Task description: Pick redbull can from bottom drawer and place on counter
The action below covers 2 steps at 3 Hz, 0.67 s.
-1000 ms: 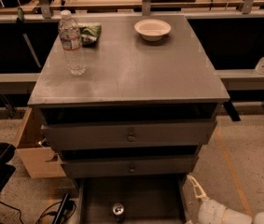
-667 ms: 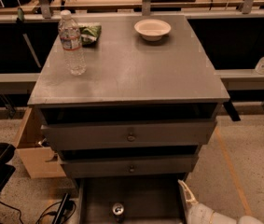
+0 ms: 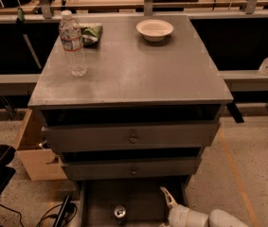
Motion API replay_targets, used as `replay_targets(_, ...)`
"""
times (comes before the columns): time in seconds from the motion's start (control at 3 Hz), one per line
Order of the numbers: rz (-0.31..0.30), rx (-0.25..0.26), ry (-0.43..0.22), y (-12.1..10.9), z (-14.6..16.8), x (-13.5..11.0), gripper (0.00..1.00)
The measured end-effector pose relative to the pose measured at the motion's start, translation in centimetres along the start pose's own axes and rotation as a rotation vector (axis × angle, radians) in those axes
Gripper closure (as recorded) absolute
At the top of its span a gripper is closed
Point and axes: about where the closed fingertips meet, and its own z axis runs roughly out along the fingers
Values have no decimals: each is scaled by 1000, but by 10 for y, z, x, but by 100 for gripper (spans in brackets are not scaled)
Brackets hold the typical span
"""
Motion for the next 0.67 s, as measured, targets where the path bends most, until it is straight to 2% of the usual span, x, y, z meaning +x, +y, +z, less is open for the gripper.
replay_targets(0.33, 1, -5, -1, 0, 3, 2, 0)
replay_targets(0.67, 10, -78, -11, -6, 42, 25, 0)
